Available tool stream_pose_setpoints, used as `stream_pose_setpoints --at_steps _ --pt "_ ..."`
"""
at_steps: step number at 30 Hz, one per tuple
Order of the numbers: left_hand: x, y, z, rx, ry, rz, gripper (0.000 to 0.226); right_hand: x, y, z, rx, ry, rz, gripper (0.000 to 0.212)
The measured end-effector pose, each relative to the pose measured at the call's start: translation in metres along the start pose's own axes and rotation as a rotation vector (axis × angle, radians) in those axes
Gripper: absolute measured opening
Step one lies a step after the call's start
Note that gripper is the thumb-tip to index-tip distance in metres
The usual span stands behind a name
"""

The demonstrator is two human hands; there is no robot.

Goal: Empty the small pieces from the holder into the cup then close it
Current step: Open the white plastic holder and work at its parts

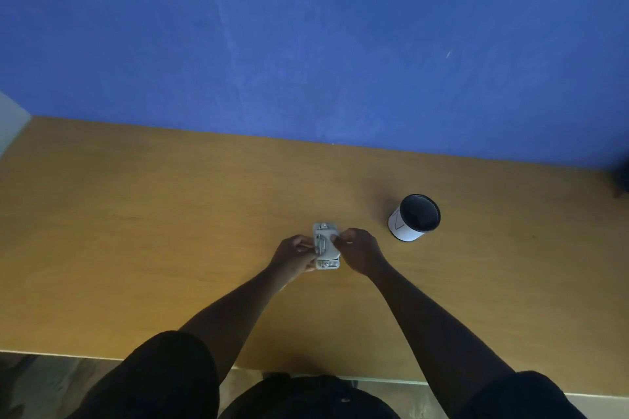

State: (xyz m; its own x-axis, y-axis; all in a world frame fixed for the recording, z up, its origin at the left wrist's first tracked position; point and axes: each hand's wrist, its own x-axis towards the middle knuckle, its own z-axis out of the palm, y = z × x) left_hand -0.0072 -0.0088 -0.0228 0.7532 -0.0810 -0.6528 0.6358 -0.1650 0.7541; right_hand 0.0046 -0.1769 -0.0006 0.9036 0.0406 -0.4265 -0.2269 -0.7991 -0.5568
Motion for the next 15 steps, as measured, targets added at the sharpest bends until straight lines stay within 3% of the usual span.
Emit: stream_pose_setpoints --at_steps 4,9,15 --pt "-0.007 0.008 0.003 -0.183 -0.009 0.005 0.014 -0.009 0.004 -0.008 0.106 0.027 0.006 0.035" --pt "-0.016 0.016 0.017 -0.152 0.053 0.051 0.013 -0.018 0.009 -0.015 0.260 0.053 0.035 0.028" --pt "-0.029 0.021 0.045 -0.152 0.179 0.088 0.009 -0.027 0.012 -0.020 0.363 0.064 0.033 0.045"
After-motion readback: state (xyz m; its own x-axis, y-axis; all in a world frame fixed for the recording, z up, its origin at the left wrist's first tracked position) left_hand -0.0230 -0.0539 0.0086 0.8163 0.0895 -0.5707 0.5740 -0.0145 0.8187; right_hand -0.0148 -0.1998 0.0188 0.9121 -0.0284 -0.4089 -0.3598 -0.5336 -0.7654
